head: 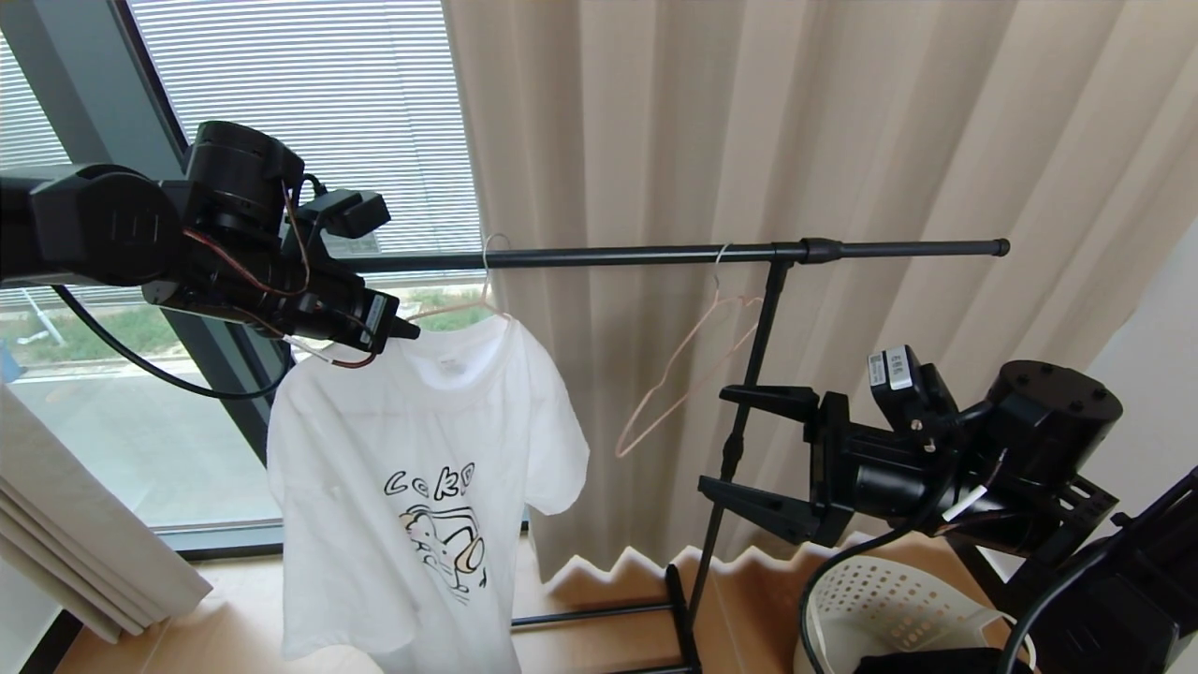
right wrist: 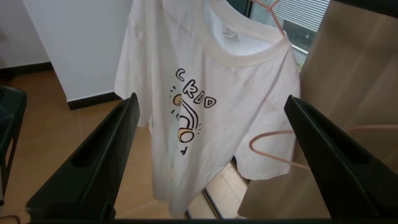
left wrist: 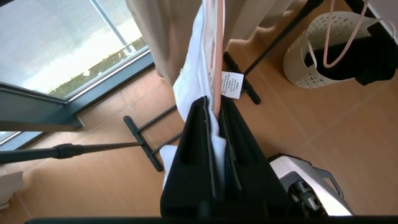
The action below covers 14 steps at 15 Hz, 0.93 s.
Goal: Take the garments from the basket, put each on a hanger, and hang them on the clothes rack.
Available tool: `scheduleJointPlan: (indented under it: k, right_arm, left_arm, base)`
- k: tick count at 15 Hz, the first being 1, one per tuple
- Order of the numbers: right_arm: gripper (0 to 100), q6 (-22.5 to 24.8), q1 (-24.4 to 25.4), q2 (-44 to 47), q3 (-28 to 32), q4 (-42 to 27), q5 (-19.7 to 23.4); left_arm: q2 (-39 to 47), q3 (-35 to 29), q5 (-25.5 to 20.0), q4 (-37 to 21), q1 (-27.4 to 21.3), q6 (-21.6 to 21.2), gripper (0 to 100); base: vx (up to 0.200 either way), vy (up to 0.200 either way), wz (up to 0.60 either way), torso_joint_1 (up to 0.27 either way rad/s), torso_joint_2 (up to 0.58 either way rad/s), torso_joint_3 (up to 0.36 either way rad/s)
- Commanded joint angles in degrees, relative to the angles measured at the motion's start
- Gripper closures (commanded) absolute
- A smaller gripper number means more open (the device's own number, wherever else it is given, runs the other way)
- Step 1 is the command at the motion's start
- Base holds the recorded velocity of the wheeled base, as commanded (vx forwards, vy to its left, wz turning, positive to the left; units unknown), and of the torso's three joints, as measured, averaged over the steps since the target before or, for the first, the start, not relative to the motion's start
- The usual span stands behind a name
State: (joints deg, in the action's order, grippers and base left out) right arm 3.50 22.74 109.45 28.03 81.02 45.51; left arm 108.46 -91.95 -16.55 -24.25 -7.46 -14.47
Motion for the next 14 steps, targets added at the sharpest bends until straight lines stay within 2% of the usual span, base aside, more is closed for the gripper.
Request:
scheduleJointPlan:
  k: [1, 3, 4, 11, 14]
  right_arm:
    - [0, 0.0, 0.0, 0.0, 0.0, 0.0, 0.0]
    - [0, 0.0, 0.0, 0.0, 0.0, 0.0, 0.0]
    - [0, 0.0, 0.0, 0.0, 0.0, 0.0, 0.0]
    - [0, 0.0, -0.1, -0.1, 0.1, 0.0, 0.0]
    - [0, 0.0, -0.3, -0.3, 0.0, 0.0, 0.0]
  left_arm:
    - [0.2, 0.2, 0.0, 0.0, 0.0, 0.0, 100]
    - [-0.1, 1.0, -0.1, 0.0, -0.2, -0.4, 100]
    - [-0.1, 1.2, -0.1, 0.0, -0.2, -0.5, 0]
    - [-2.2, 3.0, -0.1, -0.2, -1.2, -0.6, 0]
    - [-5.2, 6.0, -0.1, 0.0, -1.7, -0.6, 0]
  base:
    - [0.0, 0.0, 0.0, 0.0, 0.0, 0.0]
    - [0.0, 0.0, 0.0, 0.0, 0.0, 0.0]
    - [0.0, 0.0, 0.0, 0.0, 0.0, 0.0]
    - [0.0, 0.0, 0.0, 0.0, 0.0, 0.0]
    - [0.0, 0.0, 0.0, 0.0, 0.0, 0.0]
